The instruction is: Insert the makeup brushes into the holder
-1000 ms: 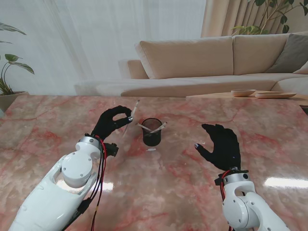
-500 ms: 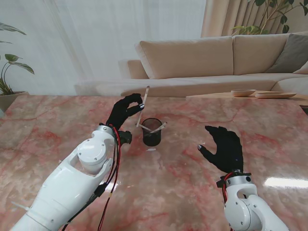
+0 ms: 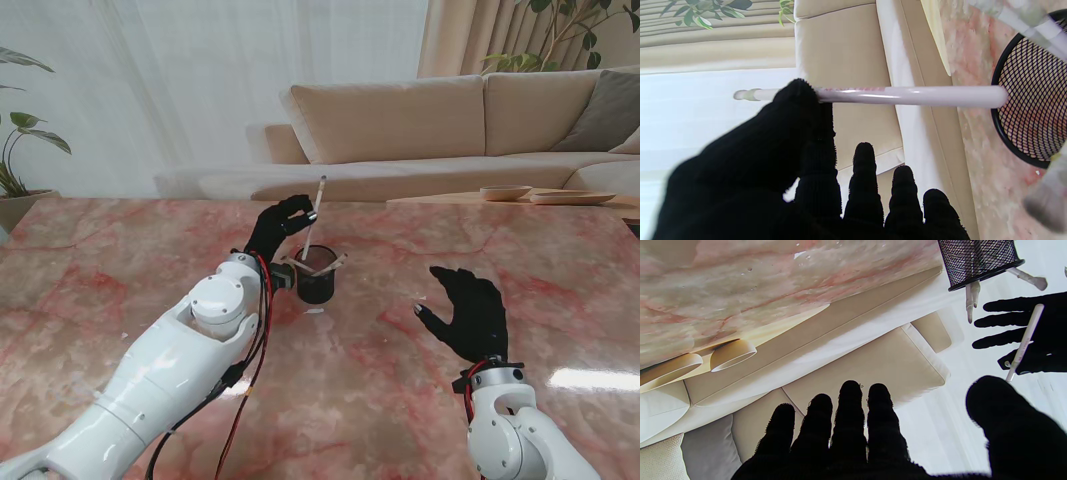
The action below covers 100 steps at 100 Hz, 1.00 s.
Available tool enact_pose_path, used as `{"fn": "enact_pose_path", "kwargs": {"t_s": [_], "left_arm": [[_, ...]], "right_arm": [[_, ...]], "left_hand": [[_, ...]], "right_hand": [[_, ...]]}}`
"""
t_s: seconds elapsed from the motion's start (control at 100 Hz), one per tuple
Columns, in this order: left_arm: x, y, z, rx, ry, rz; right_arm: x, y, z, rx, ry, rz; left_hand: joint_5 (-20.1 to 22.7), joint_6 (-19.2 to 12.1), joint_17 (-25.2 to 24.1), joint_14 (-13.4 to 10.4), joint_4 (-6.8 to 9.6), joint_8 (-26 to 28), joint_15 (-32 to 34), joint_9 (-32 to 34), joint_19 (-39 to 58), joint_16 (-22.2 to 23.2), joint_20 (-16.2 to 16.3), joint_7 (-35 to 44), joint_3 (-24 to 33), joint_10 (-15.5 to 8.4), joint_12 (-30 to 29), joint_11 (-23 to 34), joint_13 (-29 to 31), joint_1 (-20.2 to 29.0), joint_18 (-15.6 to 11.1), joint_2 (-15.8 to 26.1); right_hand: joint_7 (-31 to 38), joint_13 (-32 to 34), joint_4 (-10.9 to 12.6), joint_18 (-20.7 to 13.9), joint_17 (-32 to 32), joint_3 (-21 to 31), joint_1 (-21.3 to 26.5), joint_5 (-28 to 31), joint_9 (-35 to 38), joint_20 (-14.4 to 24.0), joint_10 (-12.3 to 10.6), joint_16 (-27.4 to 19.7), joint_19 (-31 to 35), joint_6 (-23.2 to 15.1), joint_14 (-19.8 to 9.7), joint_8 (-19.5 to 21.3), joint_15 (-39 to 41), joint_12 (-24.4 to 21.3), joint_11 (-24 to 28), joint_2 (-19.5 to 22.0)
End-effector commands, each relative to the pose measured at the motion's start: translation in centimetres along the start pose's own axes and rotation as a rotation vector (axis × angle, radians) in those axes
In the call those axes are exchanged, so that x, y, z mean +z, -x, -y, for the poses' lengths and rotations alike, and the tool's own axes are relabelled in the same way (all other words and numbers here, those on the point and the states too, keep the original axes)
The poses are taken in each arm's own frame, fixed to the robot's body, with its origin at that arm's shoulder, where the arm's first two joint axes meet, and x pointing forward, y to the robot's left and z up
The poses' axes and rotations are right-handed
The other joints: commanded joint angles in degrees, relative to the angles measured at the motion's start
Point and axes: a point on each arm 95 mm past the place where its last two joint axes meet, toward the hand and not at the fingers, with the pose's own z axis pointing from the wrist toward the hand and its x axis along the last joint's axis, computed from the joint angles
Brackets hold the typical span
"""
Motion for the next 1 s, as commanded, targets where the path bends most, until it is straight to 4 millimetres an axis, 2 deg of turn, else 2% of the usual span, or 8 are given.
{"fn": "enact_pose_path", "kwargs": {"t_s": [0.0,0.44,0.99], "left_arm": [[0.5,0.0,-0.9,-0.021,0.011,0.005],[1.9,2.7,-1.7,-0.049,0.026,0.066],[2.9,4.8,-2.1,-0.109,0.033,0.113]], "right_arm": [[-0.5,0.4,0.5,0.000,-0.029,0.020],[-0.6,0.9,0.6,-0.003,-0.045,0.036],[-0.5,1.1,1.1,-0.007,-0.086,0.038]], "left_hand": [[3.40,-11.83,0.71,-3.46,2.12,4.52,-1.07,-2.29,-1.72,0.14,-0.75,4.65,1.50,-2.72,-0.43,0.38,-1.92,4.84,-2.52,6.75],[3.85,-14.16,0.77,-3.67,2.87,6.46,-1.81,-2.49,-1.78,0.73,-1.44,5.71,2.38,-4.01,-0.21,0.75,-1.86,4.68,-2.51,8.96],[3.74,-14.76,0.66,-3.37,3.67,6.68,-1.98,-1.21,-1.59,0.77,-1.65,6.27,2.24,-3.41,0.34,0.87,-1.92,4.83,-2.19,9.90]], "right_hand": [[0.50,-0.03,-1.95,-0.41,-1.00,0.88,0.28,0.55,0.49,1.81,-0.20,1.63,0.47,-0.38,0.01,0.84,0.23,0.94,-0.14,-0.49],[0.55,0.10,-2.01,-0.48,-0.96,1.01,0.29,0.61,0.49,1.88,-0.15,1.68,0.49,-0.40,0.03,0.85,0.31,0.94,-0.10,-0.54],[0.58,0.24,-2.07,-0.44,-0.86,1.23,0.31,0.66,0.50,1.93,-0.22,1.73,0.50,-0.48,0.17,0.84,0.39,0.93,-0.08,-0.60]]}}
